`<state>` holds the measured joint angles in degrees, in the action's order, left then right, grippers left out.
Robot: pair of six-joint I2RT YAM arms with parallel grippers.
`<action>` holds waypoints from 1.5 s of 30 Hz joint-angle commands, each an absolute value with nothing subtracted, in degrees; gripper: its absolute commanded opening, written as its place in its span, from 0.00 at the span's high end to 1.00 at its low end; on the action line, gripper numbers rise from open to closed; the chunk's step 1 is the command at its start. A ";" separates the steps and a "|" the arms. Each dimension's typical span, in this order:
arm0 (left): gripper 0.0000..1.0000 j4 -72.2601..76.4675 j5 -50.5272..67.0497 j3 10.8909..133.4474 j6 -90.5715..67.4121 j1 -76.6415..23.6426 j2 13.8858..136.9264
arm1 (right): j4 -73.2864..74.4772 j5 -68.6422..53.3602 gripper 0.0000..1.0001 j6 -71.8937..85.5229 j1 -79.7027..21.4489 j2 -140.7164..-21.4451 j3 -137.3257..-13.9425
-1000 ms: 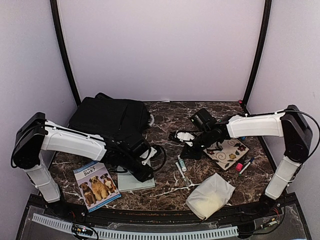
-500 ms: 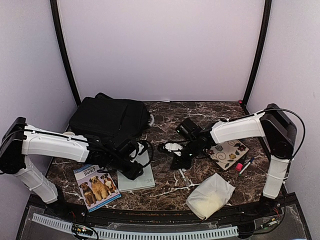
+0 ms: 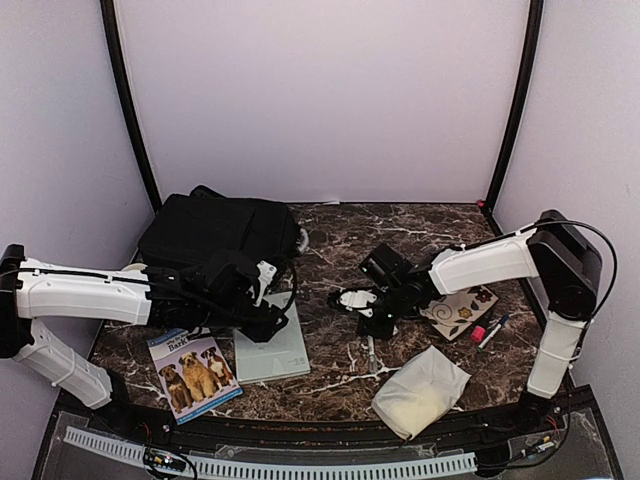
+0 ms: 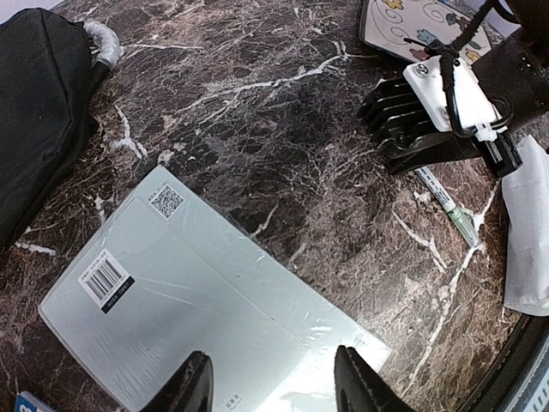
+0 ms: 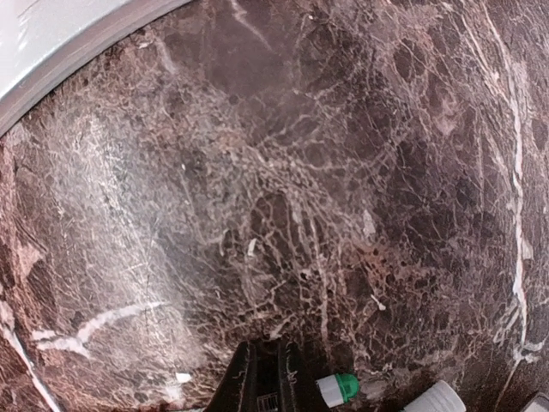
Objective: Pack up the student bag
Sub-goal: Move the pen to the center of the board, then move the student bag to the center of the board.
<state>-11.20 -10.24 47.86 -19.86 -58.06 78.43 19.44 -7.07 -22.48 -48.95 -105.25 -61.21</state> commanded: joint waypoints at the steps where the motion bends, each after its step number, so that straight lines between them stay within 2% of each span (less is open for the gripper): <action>1: 0.48 -10.51 -13.45 49.69 -17.74 -58.01 78.98 | 21.04 -3.52 0.89 -23.49 -48.32 -102.66 -58.68; 8: 0.43 -13.09 -17.78 56.13 -16.81 -56.80 83.92 | 21.42 -3.30 0.89 -23.12 -45.93 -99.38 -56.69; 18: 0.42 -14.02 -15.59 62.10 -15.76 -51.16 87.09 | 23.88 -3.23 0.90 -23.70 -42.59 -92.72 -52.49; 22: 0.39 -16.08 -14.55 67.68 -14.23 -46.86 89.79 | 25.97 -9.27 0.90 -24.16 -39.55 -87.21 -52.27; 30: 0.31 -22.37 -15.87 87.99 -11.66 -42.30 105.84 | 22.00 -20.06 0.84 -24.39 -31.03 -75.26 -48.00; 34: 0.30 -29.79 -19.75 102.19 -12.59 -40.27 116.60 | 19.86 -18.57 0.83 -24.17 -26.40 -71.51 -46.31; 40: 0.24 -31.37 -25.98 113.53 -11.84 -38.91 127.02 | 18.29 -16.46 0.66 -23.73 -22.83 -68.37 -45.49; 45: 0.24 -34.85 -29.75 120.51 -12.09 -36.88 134.30 | 18.52 -17.63 0.65 -24.28 -21.89 -67.25 -44.81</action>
<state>-30.22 -24.75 115.50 -12.45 -38.41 131.57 20.40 -16.69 -23.73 -22.48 -68.47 -45.71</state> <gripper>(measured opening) 0.765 0.352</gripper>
